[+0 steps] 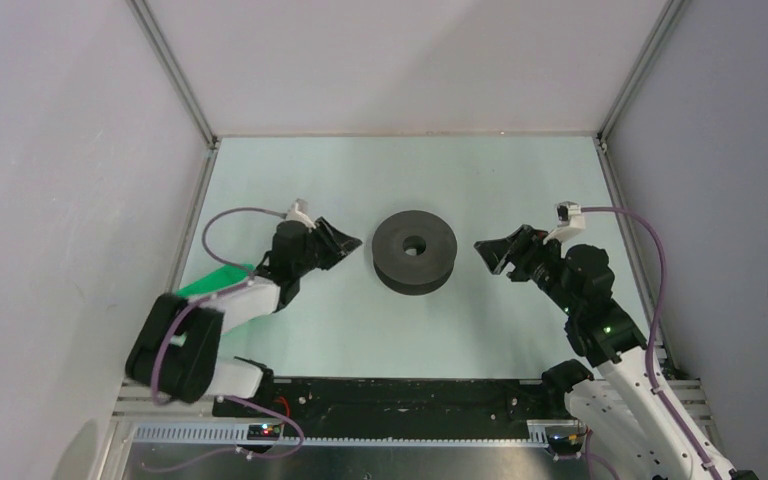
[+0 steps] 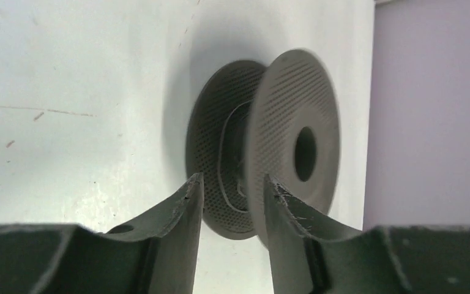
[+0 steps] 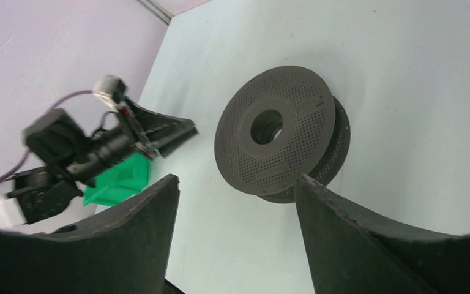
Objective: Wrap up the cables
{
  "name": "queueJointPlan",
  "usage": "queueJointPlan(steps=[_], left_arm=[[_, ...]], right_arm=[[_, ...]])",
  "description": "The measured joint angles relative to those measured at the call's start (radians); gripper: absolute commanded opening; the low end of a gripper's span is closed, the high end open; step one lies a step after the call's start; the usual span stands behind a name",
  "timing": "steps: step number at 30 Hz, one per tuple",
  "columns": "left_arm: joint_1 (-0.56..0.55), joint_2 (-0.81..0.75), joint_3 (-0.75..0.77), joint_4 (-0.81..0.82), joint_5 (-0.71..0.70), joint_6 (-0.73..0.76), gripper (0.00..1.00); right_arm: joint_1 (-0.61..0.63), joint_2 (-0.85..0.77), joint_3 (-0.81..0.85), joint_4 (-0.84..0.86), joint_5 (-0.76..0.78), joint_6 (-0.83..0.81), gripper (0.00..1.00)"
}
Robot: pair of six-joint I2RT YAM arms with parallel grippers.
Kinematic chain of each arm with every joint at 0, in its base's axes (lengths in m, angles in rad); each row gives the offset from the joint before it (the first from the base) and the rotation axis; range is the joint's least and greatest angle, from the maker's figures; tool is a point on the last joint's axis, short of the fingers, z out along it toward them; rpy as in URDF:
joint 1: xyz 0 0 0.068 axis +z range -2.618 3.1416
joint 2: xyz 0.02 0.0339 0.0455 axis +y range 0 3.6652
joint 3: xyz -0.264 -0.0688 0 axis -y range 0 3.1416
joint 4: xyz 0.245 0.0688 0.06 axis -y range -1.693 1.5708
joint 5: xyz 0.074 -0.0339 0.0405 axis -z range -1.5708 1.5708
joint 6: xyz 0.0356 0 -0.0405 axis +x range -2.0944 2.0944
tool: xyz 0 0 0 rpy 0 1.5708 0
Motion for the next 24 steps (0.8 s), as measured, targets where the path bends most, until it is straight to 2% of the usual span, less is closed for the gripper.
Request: queueJointPlan(steps=[1, 6, 7, 8, 10, 16, 24], left_arm=[[0.002, -0.073, 0.006, -0.061, -0.031, 0.026, 0.51], [0.003, -0.32, 0.11, -0.299, -0.113, 0.165, 0.67], [0.003, -0.372, 0.147, -0.351, -0.125, 0.199, 0.77], [0.003, -0.422, 0.186, -0.398, -0.133, 0.234, 0.92], [0.002, -0.502, 0.251, -0.467, -0.134, 0.295, 0.99], [0.002, -0.715, 0.345, -0.569, -0.049, 0.43, 1.0], [0.002, -0.903, 0.284, -0.621, 0.068, 0.538, 1.0]], right_arm=[[-0.001, -0.002, 0.0, -0.013, 0.0, -0.003, 0.95], [-0.002, -0.029, 0.0, -0.079, 0.002, -0.042, 0.99], [-0.002, -0.039, 0.0, -0.093, 0.004, -0.054, 0.99], [-0.002, -0.047, 0.002, -0.11, 0.006, -0.064, 0.99], [-0.003, -0.061, 0.014, -0.156, 0.015, -0.084, 0.99], [-0.004, -0.084, 0.129, -0.298, 0.055, -0.097, 1.0], [-0.004, -0.085, 0.161, -0.404, 0.064, -0.095, 0.99]])
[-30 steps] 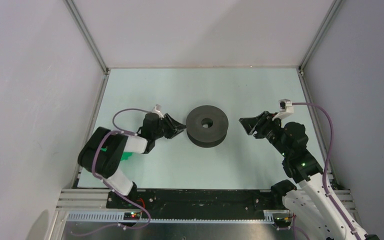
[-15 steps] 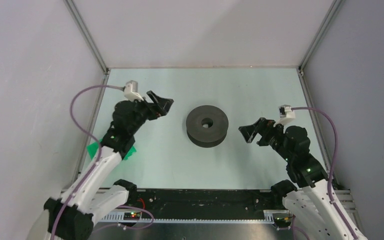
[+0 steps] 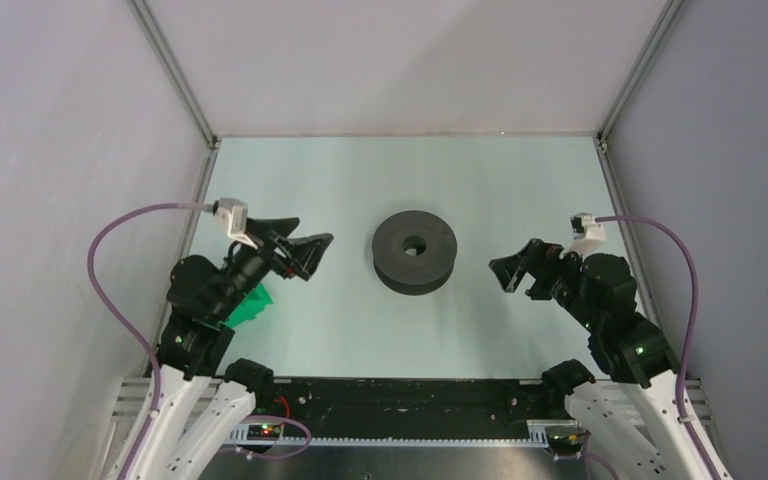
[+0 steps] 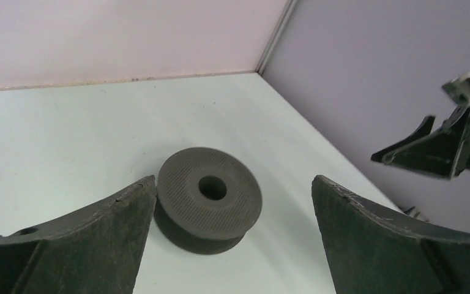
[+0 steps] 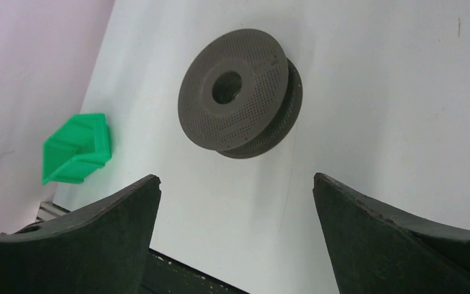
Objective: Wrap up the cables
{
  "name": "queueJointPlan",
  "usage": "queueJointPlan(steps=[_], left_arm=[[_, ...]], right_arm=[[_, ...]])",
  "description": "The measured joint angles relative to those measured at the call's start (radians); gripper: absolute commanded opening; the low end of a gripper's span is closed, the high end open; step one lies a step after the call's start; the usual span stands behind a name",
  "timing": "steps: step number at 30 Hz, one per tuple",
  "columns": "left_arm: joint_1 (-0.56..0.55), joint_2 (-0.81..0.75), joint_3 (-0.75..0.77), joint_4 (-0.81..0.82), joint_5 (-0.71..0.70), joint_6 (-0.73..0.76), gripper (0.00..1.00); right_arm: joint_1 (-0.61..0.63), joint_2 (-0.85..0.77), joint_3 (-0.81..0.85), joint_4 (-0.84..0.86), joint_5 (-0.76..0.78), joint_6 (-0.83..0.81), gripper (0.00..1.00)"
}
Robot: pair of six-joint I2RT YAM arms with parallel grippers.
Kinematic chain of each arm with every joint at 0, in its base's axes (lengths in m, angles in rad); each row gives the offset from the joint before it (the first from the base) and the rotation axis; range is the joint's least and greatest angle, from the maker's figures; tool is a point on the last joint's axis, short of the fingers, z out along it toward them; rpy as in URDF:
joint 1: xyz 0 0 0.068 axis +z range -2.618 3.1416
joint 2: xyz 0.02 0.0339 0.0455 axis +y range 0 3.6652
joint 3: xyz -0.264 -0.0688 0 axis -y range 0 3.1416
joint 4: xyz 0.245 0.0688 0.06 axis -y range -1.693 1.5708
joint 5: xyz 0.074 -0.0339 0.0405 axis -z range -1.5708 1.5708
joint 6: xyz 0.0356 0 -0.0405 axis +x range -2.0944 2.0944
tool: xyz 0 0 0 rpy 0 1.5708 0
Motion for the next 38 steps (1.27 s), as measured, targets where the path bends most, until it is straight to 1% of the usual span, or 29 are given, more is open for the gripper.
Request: queueJointPlan(steps=[4, 8, 16, 38], left_arm=[[0.0, -0.099, -0.094, -0.022, -0.008, 0.069, 1.0], [0.0, -0.138, -0.123, -0.051, -0.026, 0.119, 1.0], [0.004, -0.14, -0.123, -0.052, -0.031, 0.146, 1.0], [0.074, -0.146, -0.123, -0.055, -0.031, 0.145, 1.0]], right_arm=[[0.0, 0.016, 0.0, -0.027, 0.0, 0.0, 0.99], [0.0, 0.029, 0.0, -0.031, -0.001, 0.006, 0.99], [0.0, 0.03, 0.0, -0.018, -0.011, 0.036, 0.99], [0.0, 0.006, 0.0, 0.0, -0.011, 0.043, 0.99]])
